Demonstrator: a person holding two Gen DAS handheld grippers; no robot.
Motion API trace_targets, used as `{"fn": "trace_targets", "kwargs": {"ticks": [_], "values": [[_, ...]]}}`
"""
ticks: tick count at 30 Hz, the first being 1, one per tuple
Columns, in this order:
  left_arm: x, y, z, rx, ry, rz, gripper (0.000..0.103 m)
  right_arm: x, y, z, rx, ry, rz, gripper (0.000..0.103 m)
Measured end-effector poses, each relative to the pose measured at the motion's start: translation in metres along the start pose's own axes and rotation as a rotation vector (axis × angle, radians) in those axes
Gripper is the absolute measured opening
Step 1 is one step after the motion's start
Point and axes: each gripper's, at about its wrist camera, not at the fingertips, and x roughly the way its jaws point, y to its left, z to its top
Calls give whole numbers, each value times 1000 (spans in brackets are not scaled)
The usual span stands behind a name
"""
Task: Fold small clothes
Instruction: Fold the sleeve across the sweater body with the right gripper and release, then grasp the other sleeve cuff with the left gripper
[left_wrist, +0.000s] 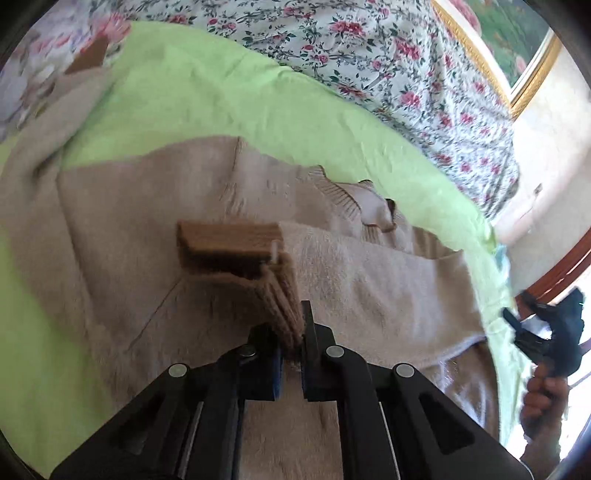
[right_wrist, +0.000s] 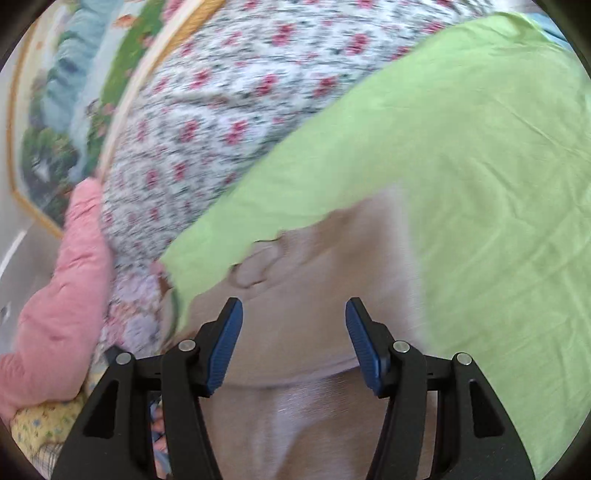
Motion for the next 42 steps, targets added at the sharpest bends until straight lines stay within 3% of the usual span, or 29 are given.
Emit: {"fn": "trace_targets", "kwargs": {"ticks": [7,10,11,12,13,16,21,25,27,31,33,35,42], "values": [[9,-12,-3,53,23,26,6,56,-21,17,-86,99,-250,59],[4,-12,-7,53,25,23,6,77,-26,17,-133,159,-284,55],[2,-12,-8,55,26,19,6,80,-24,17,-166,165,-291,45],[2,-15,-7,60,27,11,6,82,-22,18,-189,175,-290,9],[1,-18,-5,65,22,3,6,79,-23,21,-179,163,-282,9],[-1,-25,-2,82,-2,-17,6,61,-28,30,-175,97,-280,8],[12,-14,-6,76,50,57,15,71,-39,21,-161,139,-297,9],[-12,-6,-11,86,34,63,20,51,-41,20,-94,102,-277,19],[-26,0,-10,84,22,72,27,39,-32,17,-106,79,-256,21],[-48,12,-2,74,-9,105,34,16,-11,5,-131,54,-194,36],[-60,18,6,63,-38,136,50,10,4,-3,-146,66,-154,37],[-69,25,13,57,-62,172,57,5,17,-13,-165,89,-116,38],[-79,58,59,41,-98,345,72,8,45,-45,-214,187,-37,44]]}}
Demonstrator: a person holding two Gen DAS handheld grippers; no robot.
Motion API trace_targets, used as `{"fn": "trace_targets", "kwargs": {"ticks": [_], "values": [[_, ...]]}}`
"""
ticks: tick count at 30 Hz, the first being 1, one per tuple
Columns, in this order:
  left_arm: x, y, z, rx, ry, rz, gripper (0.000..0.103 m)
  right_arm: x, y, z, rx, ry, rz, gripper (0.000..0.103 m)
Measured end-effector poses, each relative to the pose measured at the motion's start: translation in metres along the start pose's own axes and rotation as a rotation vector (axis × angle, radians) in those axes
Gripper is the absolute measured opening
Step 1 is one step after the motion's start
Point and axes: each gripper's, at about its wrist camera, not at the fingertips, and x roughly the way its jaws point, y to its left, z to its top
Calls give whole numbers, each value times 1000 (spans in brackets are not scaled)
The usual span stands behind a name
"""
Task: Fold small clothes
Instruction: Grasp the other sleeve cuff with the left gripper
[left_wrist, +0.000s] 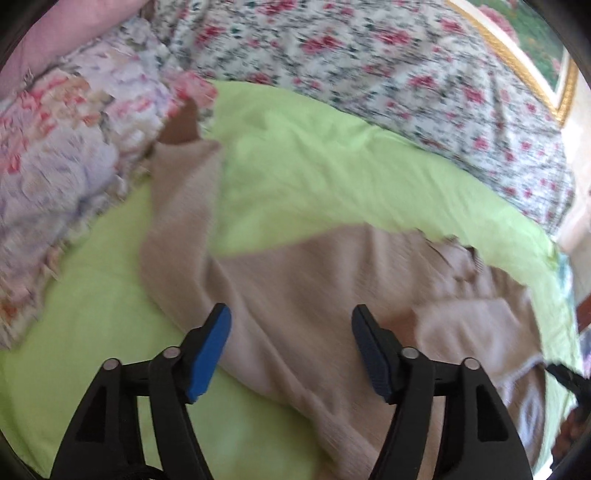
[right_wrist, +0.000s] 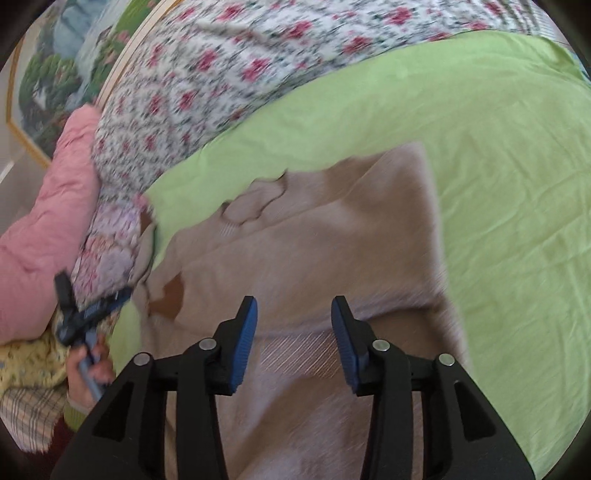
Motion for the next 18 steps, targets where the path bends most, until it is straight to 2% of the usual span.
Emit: {"fn": "trace_targets", "kwargs": {"ticks": [2,5,9,12,15,16,17,18], "values": [[10,7,17,-7,9,36,78,3,4,-5,-7,20,12,44],[27,12,41,12,12,96,81,7,10,-13,-11,46,27,44],[64,16,75,46,40,189,81,10,11,-21,-1,62,43,44],[100,19,99,92,76,311,81,13,10,-23,2,77,44,44],[130,29,114,92,114,384,80,16,8,-24,10,91,39,44],[138,33,117,84,126,388,77,16,5,-24,12,96,36,44],[145,38,118,71,141,375,61,17,3,-24,15,99,32,44],[151,43,118,51,157,349,35,18,-2,-23,20,102,23,44]]}}
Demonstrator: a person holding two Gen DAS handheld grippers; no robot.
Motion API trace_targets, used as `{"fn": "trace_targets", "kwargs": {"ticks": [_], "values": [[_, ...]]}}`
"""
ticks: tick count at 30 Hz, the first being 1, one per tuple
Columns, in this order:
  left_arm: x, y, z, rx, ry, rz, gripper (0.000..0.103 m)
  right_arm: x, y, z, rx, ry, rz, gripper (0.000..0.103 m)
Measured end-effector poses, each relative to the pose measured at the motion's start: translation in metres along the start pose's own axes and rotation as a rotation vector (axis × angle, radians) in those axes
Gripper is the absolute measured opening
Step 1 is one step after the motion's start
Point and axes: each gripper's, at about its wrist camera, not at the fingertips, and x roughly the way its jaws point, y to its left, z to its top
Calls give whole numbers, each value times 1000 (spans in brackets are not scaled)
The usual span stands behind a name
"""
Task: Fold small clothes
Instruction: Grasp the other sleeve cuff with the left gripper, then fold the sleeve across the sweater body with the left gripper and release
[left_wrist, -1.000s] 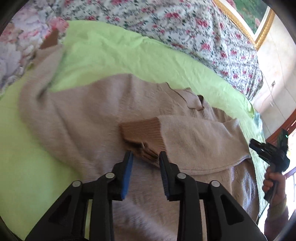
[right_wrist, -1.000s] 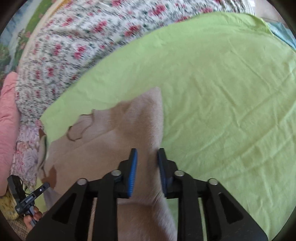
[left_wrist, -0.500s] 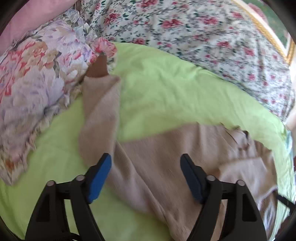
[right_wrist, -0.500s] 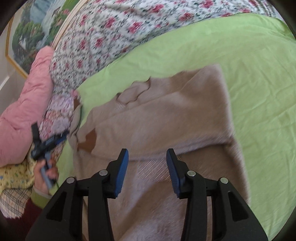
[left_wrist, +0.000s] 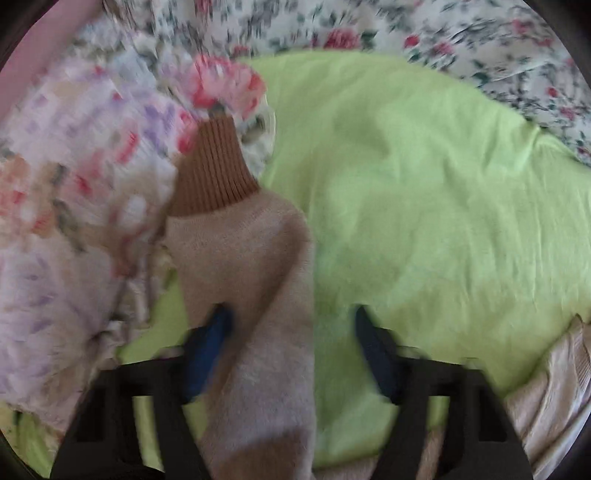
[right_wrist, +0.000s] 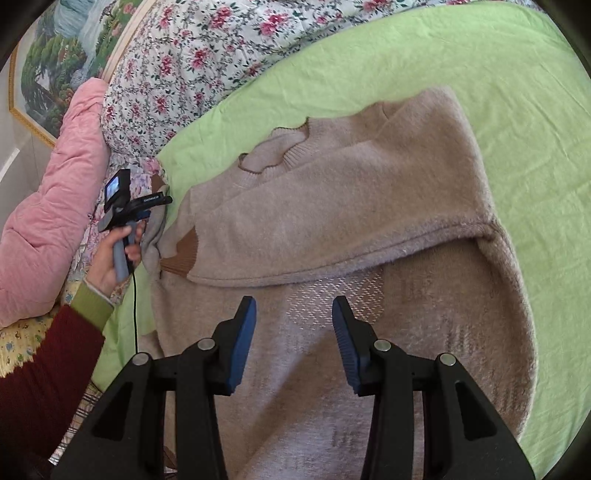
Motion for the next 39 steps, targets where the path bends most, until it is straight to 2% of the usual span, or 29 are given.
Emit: {"fn": "trace_targets", "kwargs": {"ticks": [1,3,6,11,13,16,20,22,24,29,34,39], "values": [[4,3,-1,-12,11,-33,23,1,-3,1,5,0,-8,44],[-1,7,-6,-25,-21,-81,12,1,-9,3,16,-1,-22,44],[-26,7,-16,-8,-81,-159,10,2,-14,6,27,-6,-12,44],[-99,-10,-41,29,-196,-389,9,-2,-16,10,41,-30,7,44],[-134,-30,-55,72,-241,-486,9,-6,-15,11,50,-46,17,44],[-183,-76,-76,161,-302,-592,9,-15,-14,10,48,-65,15,44],[-223,-139,-115,272,-361,-729,9,-25,-19,5,64,-78,-3,44],[-224,-169,-123,328,-372,-749,9,-30,-24,2,74,-88,-10,44],[-217,-204,-146,379,-328,-770,9,-34,-31,0,86,-96,-22,44],[-188,-249,-185,468,-247,-700,12,-39,-50,-5,128,-105,-56,44],[-183,-252,-203,478,-223,-702,21,-35,-62,-5,162,-103,-62,44],[-187,-232,-212,457,-215,-696,44,-26,-63,3,189,-107,-42,45]]}}
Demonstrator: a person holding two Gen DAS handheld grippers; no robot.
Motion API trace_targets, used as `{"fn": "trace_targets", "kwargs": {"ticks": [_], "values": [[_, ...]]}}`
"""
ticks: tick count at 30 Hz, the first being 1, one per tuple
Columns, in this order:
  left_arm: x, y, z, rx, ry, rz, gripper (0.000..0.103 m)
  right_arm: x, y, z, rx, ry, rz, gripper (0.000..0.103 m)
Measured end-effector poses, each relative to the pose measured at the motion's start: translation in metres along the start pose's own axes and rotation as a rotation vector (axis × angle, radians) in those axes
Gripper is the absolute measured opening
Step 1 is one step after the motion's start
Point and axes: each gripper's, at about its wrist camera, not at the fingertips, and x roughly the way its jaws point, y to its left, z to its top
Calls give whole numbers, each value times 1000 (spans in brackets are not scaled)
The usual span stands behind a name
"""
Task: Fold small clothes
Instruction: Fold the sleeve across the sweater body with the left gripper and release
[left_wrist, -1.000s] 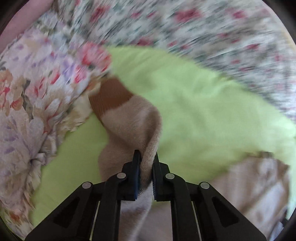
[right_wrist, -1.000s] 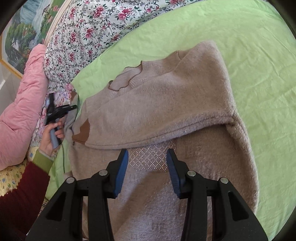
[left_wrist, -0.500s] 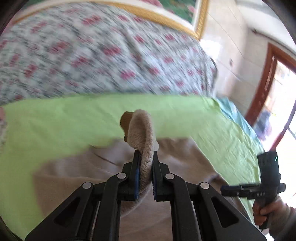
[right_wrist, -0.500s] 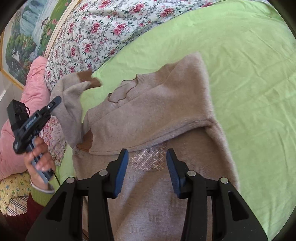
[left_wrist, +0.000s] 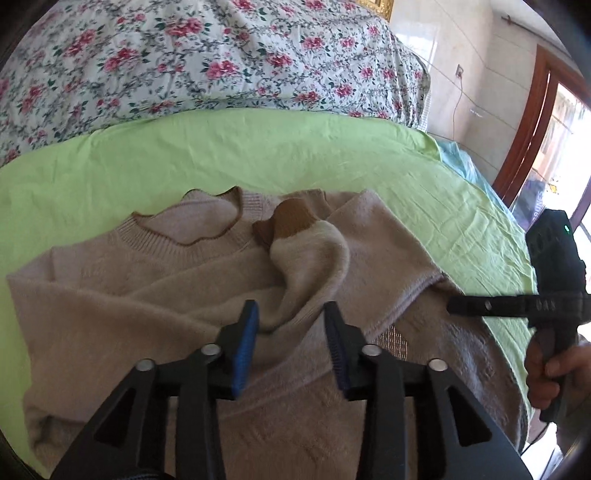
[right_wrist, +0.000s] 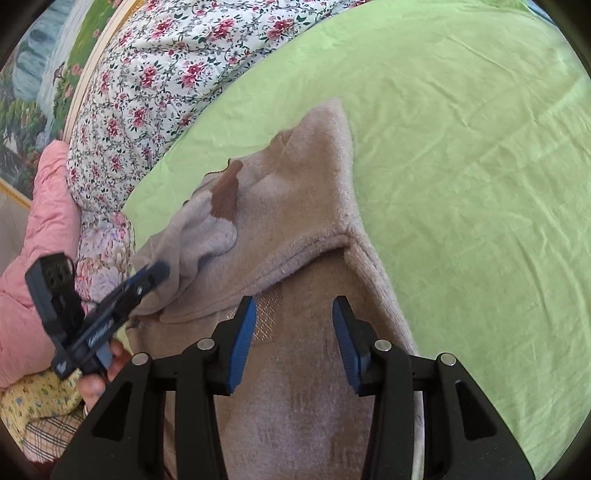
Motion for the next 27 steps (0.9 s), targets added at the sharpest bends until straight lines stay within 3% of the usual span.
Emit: {"fn": "trace_targets", "kwargs": {"ticks": [5,8,14,17,20,21,22,23,27], "values": [[-32,20,-19,-38,-9,35,47,12,17,19,-24,-16,38,45],[-53,41,-34,-68,-17,94,54,25,27,35,-28,-15,73,45],[-76,112,-72,-198,26,351,60,70,39,68,-15,27,99,45],[-77,142,-86,-274,48,337,57,96,41,77,23,62,116,45],[-69,140,-86,-224,73,364,57,115,45,80,32,89,130,45],[-66,137,-86,-204,80,383,57,118,48,80,24,98,143,40],[-66,135,-86,-200,80,398,57,118,52,78,11,100,155,14],[-67,134,-88,-200,78,403,57,114,56,77,-2,93,158,5],[-67,129,-94,-189,74,411,57,69,66,73,-19,-20,140,6]]}}
